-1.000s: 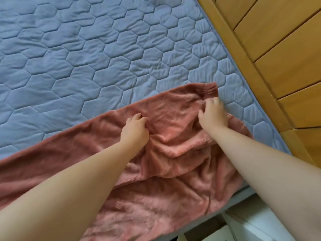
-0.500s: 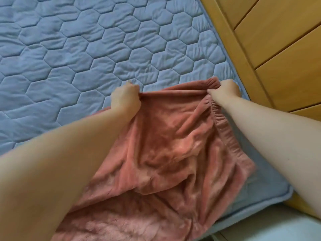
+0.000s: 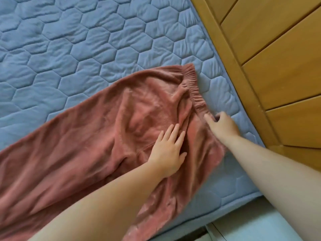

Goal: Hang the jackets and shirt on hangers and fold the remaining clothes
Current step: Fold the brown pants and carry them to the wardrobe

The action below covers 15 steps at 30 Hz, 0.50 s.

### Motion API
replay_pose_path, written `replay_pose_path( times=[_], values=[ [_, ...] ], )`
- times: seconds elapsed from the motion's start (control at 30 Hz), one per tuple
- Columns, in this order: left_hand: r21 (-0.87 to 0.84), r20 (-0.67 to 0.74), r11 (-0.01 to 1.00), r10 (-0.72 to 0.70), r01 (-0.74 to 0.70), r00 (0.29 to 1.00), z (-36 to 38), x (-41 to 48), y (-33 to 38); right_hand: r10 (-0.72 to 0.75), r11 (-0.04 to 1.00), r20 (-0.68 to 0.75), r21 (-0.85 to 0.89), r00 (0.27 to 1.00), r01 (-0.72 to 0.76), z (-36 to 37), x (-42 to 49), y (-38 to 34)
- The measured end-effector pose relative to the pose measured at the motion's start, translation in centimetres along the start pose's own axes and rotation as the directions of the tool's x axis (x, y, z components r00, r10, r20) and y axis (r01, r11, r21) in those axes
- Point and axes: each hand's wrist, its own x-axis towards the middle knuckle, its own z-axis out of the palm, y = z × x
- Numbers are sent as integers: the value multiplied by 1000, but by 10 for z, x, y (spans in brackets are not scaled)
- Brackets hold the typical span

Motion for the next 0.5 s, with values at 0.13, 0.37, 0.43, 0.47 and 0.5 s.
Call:
replay_pose_path(
  times=[0.13,0.37,0.43,0.47,0.5],
  values=[
    [94,60,995,-26,20,998,28,-14,47,54,992,215,98,975,-76,3,-27,44],
    [-84,251,987,-109,133,962,45,-15,100,127,991,31,34,991,-128,-39,-32,76],
    [-318,383,936,-20,152,924,49,-6,113,164,985,-56,-46,985,-166,-47,-43,97],
    [-375,468,910,21,177,883,51,-2,116,188,970,-73,-140,979,-197,-45,-51,107],
    [-407,532,894,65,188,844,53,-2,117,191,939,-80,-275,978,-205,-40,-60,114]
  ],
)
